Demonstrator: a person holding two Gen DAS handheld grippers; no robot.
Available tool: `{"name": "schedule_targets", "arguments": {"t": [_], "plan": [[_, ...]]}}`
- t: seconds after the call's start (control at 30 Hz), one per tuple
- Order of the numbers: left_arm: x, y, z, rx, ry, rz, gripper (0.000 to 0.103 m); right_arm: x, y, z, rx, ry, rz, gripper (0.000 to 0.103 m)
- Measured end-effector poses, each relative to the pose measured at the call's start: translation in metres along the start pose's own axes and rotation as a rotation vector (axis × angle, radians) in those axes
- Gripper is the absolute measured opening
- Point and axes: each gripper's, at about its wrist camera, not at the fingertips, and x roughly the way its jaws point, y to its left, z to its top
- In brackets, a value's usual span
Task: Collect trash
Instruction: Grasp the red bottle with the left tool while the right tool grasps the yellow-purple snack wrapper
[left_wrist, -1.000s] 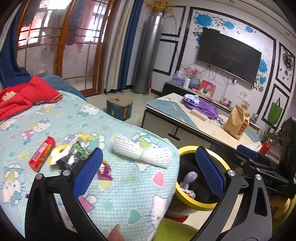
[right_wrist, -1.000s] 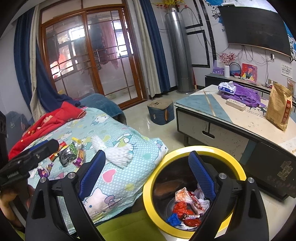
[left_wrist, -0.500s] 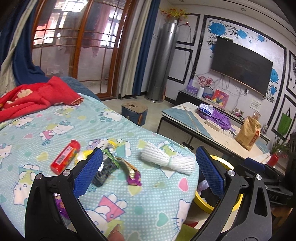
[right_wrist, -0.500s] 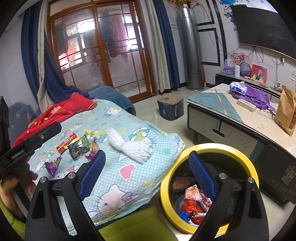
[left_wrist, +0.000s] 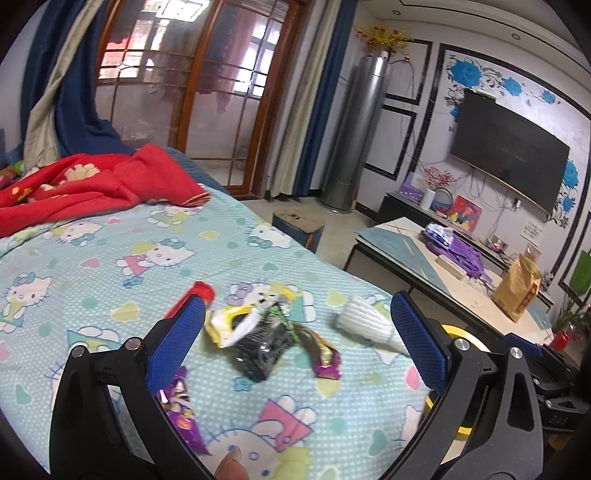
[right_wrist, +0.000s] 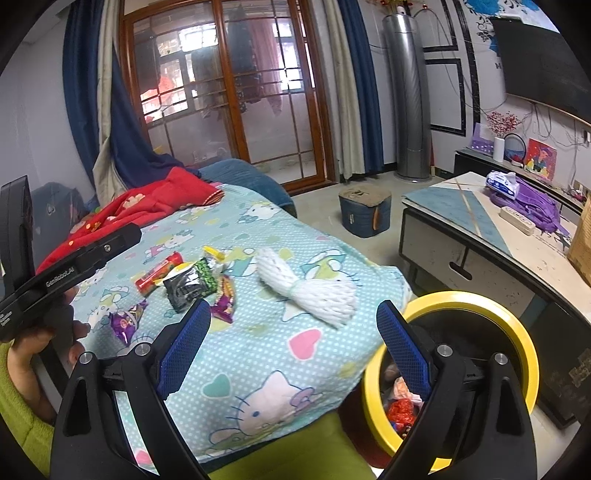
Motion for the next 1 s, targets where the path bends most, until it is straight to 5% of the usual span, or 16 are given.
{"name": "schedule_targets", "arguments": {"t": [0.37,0.83,1.0], "plan": [[0.009,0.047,0.002,-0.053,0.022,0.085,0.092,0.032,0.031,0.007,-0.028,0.047,0.044,0.089],[0.047,0.110,-0.012,-0.180,0.183,0.117,0.092,0.097,0.055,0.012,-0.026,0.159,0.073,0.082],[0.065,0.109,-0.013,-0.170,0.259,0.112,0.073,0.121,0.063,0.013,-0.036,0.202,0.082,0.074]]}}
